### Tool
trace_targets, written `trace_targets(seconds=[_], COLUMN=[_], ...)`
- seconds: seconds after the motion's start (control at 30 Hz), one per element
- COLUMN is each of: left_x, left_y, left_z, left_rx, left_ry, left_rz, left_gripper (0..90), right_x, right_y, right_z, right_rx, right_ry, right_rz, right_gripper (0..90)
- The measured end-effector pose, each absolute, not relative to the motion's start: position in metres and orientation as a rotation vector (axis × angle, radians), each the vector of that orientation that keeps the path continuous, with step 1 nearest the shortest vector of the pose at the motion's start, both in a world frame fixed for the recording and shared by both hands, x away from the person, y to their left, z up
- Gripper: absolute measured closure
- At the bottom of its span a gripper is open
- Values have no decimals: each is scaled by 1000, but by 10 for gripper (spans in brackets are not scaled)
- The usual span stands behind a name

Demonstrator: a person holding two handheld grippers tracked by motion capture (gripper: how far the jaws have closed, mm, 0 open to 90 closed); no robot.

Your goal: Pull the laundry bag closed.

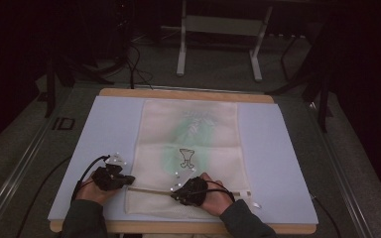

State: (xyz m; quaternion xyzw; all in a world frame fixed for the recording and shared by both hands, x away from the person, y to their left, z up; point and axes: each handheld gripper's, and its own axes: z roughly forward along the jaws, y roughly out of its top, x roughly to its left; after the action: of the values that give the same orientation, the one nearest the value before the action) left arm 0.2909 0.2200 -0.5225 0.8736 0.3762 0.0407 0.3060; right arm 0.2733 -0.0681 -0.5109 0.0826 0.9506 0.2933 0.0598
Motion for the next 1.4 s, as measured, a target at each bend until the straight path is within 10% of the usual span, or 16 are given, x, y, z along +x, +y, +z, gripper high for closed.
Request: trace_targets(seconds=[1.4], left_x=[291], left_y=[220], left_z=[-522], left_rx=[2315], left_ry=[996], left_rz=[110], left_gripper=[900], right_x=[269], right_y=[-95], right_z=[-509], right_rx=[296], right_ry=[2858], right_rz=[869], right_gripper=[822])
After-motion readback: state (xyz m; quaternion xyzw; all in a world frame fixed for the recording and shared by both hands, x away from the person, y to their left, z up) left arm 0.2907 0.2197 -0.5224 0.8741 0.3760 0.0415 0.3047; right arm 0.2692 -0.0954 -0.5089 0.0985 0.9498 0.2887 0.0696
